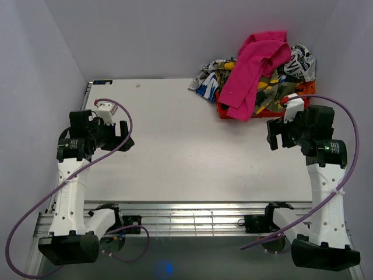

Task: Fold and stack the trousers
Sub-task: Grab the trousers from the pile

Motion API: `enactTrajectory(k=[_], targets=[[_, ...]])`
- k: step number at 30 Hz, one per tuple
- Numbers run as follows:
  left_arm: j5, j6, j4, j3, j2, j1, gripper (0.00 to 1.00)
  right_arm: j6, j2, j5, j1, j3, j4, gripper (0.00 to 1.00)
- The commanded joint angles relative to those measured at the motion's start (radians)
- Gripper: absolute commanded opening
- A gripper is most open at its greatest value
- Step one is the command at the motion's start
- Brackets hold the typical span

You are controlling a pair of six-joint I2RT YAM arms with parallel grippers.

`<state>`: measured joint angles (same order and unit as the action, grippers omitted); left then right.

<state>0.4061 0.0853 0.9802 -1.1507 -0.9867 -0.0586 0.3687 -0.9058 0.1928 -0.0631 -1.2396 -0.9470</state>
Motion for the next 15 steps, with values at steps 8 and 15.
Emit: enactTrajectory(k=[8, 15], targets=[[0.086, -0.004, -0.011, -0.037, 0.002, -0.003, 0.98, -0.099, -0.287, -0.041, 0.000, -0.326, 0.146, 0.90], [0.135, 0.002, -0.011, -0.038, -0.006, -0.001, 0.98, -0.169, -0.605, -0.023, -0.012, -0.682, 0.286, 0.90]])
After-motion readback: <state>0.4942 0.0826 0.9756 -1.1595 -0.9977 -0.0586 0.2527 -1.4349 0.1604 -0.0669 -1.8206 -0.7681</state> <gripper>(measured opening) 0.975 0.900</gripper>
